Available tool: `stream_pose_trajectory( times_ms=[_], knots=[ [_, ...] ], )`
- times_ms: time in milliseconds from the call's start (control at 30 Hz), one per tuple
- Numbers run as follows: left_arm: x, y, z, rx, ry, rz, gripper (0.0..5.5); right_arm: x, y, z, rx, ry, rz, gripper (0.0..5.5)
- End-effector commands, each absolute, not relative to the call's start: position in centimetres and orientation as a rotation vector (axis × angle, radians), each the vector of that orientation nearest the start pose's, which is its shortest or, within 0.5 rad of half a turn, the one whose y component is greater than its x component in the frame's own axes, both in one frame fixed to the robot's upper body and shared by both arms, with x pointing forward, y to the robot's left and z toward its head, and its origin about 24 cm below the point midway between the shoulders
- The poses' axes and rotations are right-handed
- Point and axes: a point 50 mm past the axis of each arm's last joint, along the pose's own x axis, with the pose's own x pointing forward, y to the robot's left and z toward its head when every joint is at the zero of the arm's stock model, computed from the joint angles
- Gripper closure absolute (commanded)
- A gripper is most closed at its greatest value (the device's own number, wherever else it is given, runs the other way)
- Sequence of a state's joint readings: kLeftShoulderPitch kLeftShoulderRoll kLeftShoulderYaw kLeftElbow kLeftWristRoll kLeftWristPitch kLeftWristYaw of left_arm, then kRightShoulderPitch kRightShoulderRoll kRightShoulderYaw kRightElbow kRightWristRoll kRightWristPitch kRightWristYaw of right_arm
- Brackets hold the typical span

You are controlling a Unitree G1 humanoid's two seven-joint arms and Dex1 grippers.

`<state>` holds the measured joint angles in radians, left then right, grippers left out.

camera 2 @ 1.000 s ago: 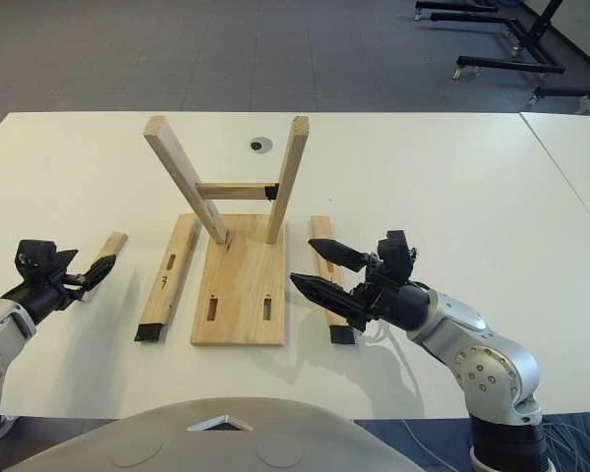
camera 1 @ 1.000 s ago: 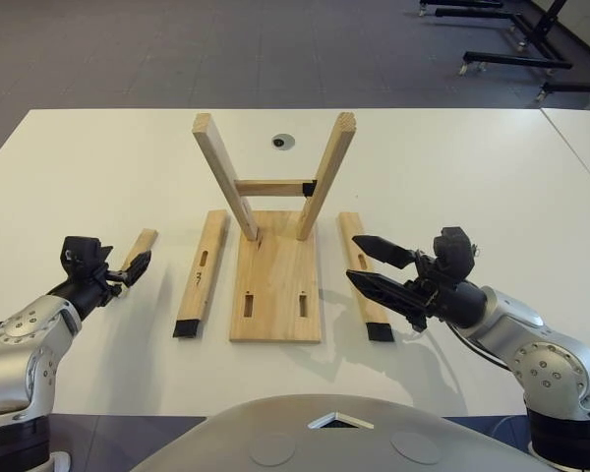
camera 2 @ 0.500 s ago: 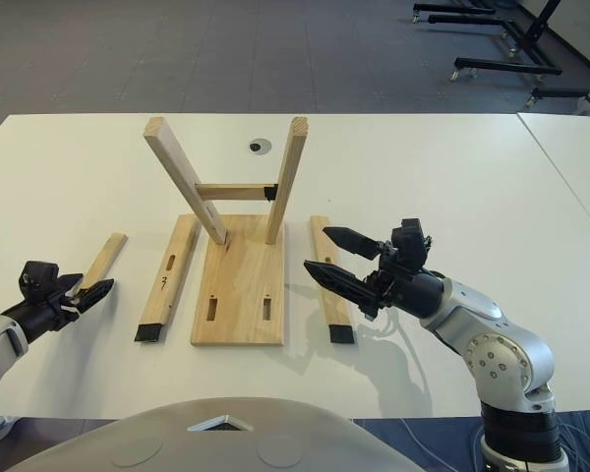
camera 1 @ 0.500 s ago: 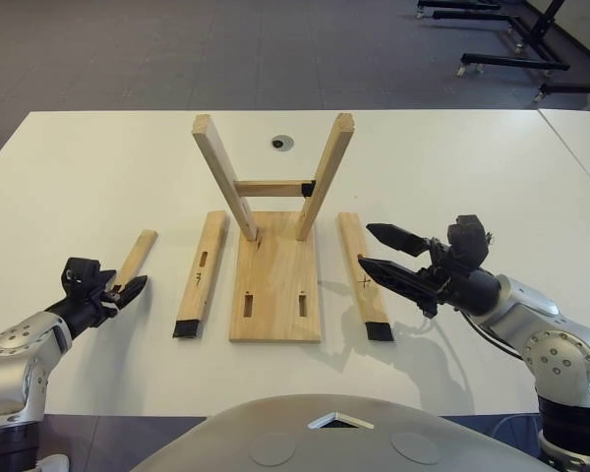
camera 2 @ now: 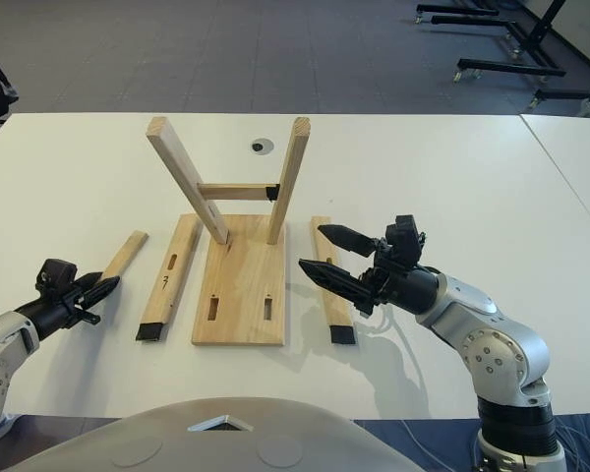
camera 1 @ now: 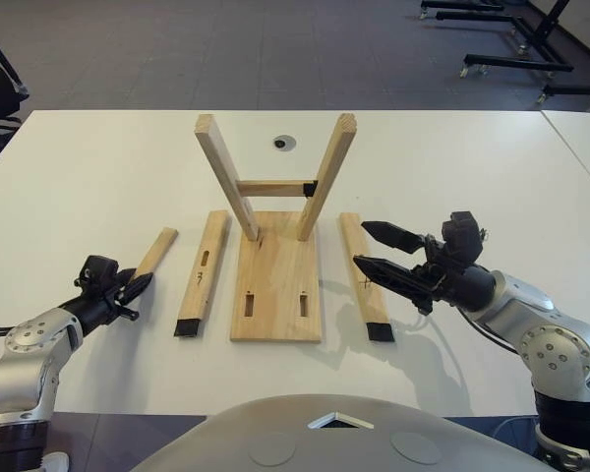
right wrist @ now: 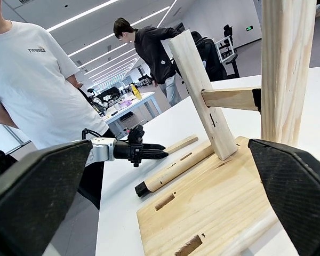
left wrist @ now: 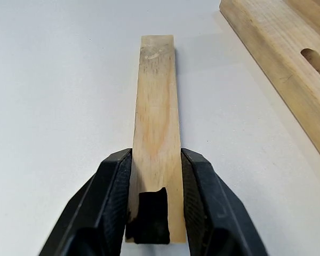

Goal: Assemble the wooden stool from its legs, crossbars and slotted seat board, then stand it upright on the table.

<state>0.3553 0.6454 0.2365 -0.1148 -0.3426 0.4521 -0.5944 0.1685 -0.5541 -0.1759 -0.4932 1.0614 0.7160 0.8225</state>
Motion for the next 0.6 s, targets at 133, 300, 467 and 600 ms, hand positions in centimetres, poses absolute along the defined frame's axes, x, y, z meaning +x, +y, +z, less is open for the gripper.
stream_pose_trajectory(
  times_ms=[133,300,467,600],
  knots=[
    [16.8,31.1,0.8,0.138,0.665,-0.148,4.23,19.6,-18.1,12.6,0.527,0.143,1.087,0.1],
    [22.2,29.4,9.6,0.307,0.013,-0.136,4.23,20.8,-17.3,15.9,0.624,-0.037,1.1,0.1],
    [25.0,22.4,18.4,0.422,-0.466,-0.332,4.23,22.3,-14.7,19.4,0.771,-0.157,1.105,0.1],
    [24.9,18.2,21.3,0.516,-0.631,-0.499,4.23,23.1,-13.0,21.8,0.825,-0.219,1.123,0.1]
  ],
)
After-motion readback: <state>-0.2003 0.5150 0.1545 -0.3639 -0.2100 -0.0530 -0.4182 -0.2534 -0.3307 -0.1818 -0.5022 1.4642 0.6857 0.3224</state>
